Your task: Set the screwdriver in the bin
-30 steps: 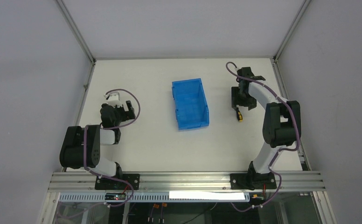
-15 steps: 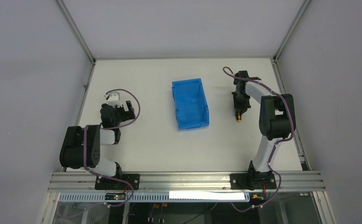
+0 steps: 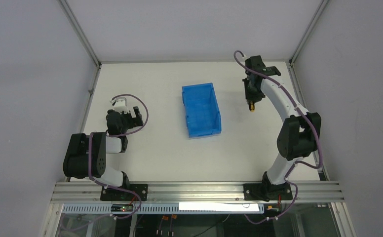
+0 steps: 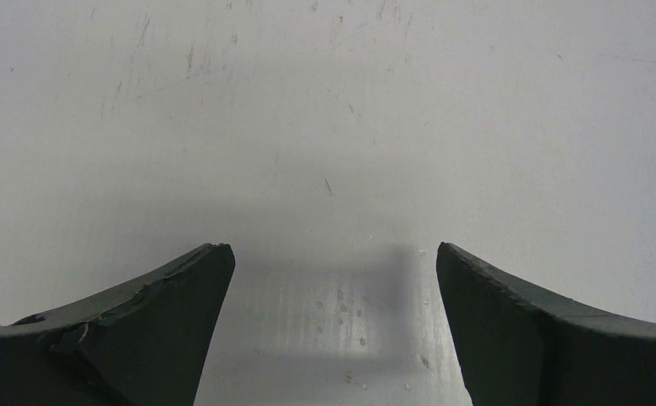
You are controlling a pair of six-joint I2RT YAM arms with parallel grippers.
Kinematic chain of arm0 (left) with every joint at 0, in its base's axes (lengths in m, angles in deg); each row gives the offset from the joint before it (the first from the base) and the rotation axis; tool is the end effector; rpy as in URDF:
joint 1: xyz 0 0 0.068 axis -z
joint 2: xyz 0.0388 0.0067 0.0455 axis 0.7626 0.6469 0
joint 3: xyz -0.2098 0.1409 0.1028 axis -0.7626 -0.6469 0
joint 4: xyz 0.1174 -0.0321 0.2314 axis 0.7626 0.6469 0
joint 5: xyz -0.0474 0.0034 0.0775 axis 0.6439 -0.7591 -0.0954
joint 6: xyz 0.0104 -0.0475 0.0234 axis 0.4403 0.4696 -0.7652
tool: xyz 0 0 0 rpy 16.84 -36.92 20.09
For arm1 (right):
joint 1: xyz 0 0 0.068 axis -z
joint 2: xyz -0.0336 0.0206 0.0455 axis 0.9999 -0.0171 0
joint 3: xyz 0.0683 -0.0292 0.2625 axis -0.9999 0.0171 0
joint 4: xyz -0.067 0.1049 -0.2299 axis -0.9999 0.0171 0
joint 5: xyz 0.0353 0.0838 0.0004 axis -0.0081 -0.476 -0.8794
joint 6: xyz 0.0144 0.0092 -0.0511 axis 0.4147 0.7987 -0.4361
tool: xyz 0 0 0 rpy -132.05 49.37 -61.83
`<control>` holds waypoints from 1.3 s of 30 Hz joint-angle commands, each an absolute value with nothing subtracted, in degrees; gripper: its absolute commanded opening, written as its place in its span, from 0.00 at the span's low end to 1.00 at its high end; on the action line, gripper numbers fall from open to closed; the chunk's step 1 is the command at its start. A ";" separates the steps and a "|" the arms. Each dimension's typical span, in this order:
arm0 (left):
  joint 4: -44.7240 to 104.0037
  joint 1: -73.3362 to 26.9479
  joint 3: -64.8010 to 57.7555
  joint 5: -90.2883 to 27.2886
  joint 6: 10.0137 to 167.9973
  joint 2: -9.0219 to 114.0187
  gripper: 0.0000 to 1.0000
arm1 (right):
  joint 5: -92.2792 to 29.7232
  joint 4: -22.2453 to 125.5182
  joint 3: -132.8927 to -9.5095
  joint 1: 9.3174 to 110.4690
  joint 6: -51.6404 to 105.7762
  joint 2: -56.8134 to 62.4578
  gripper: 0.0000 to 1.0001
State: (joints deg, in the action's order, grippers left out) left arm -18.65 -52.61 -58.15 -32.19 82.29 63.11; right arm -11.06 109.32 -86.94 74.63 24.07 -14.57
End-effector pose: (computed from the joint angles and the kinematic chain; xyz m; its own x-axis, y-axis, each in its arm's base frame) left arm 0.2512 0.0080 0.1370 -0.3151 -0.1003 -0.9438 0.0480 0.9915 -0.1213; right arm 0.3456 0.0808 0.3050 -0.8889 -0.1611 -0.4289 -0.0958 0.9808 -0.1698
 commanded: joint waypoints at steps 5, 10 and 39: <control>-19.58 -52.06 -56.76 -32.64 81.32 62.97 0.99 | -4.60 117.64 -102.75 61.64 29.97 -11.46 0.00; -19.58 -52.07 -56.73 -32.64 81.32 62.98 0.99 | -3.61 111.67 -105.61 51.05 29.28 -12.57 0.00; -19.58 -52.06 -56.71 -32.64 81.32 62.98 0.99 | -2.75 93.65 -89.64 44.11 41.70 -36.67 0.00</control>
